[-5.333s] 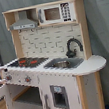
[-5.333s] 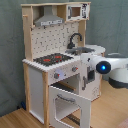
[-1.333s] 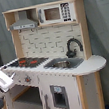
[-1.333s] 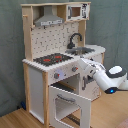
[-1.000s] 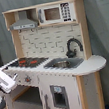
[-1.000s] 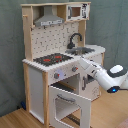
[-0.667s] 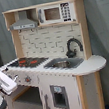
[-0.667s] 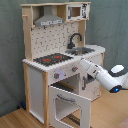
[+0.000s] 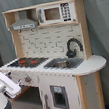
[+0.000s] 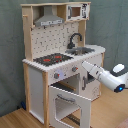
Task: Play with the kitchen
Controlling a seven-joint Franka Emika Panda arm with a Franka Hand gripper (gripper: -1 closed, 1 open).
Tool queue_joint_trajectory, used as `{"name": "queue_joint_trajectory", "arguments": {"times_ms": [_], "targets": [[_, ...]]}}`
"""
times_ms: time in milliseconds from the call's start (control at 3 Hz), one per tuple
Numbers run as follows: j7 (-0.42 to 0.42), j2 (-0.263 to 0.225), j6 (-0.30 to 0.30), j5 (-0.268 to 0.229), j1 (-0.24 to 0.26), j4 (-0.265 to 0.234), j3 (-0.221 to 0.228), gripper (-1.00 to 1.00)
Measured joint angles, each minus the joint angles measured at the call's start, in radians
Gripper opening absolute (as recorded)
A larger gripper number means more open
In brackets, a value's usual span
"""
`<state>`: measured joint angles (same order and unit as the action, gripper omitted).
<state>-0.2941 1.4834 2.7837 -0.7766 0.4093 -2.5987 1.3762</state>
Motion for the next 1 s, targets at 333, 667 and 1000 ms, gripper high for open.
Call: {"name": "queue_joint_trajectory", "arguments": {"times_ms": [333,667,1000], "targets": [[0.036,0.0,0.074,0.0,0.001,-0.038,-0.051,1.0],[0.133,-0.001,0.091,0.0,0.005,-0.051,-0.103,1.0],[0.217,-0.001,0.123,0.0,0.008,-0.081,-0.155,1.0]]}}
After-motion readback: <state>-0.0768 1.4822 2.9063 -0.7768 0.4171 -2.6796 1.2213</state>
